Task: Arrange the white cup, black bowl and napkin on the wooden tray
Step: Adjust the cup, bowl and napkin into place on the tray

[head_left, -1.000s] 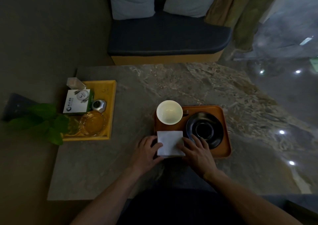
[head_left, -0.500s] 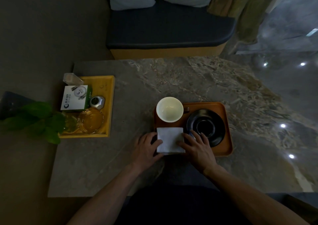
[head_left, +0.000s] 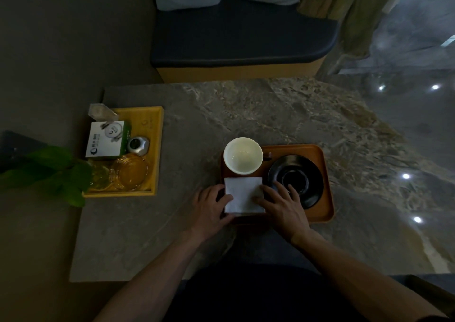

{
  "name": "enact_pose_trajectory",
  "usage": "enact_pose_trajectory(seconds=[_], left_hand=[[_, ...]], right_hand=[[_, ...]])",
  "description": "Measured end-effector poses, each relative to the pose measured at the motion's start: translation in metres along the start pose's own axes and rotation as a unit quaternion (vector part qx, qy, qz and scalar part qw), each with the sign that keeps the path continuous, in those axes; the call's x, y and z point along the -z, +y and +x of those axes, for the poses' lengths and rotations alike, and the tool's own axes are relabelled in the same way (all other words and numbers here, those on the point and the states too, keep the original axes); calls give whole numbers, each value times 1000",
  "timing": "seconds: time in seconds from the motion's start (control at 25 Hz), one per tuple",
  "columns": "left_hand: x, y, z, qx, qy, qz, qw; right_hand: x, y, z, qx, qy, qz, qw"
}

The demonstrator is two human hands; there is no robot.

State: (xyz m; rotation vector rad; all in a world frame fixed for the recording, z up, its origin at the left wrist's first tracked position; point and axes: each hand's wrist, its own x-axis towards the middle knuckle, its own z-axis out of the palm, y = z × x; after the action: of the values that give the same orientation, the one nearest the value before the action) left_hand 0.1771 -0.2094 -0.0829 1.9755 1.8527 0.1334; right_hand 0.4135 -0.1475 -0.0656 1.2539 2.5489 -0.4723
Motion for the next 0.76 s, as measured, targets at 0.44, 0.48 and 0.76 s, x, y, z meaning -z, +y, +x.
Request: enact_pose_trajectory(seconds=[0.44,0.48,0.76], left_hand=[[9,-6,3,0,-8,-42,999],[8,-4,2,3,-7,-43,999],[0,1,-1,-3,5,-19,1000]], right_hand=[[-1,1,1,-3,-4,7,1000],[-1,1,2,-3,-3,7,1000],[-1,0,4,-3,0,2,1000]])
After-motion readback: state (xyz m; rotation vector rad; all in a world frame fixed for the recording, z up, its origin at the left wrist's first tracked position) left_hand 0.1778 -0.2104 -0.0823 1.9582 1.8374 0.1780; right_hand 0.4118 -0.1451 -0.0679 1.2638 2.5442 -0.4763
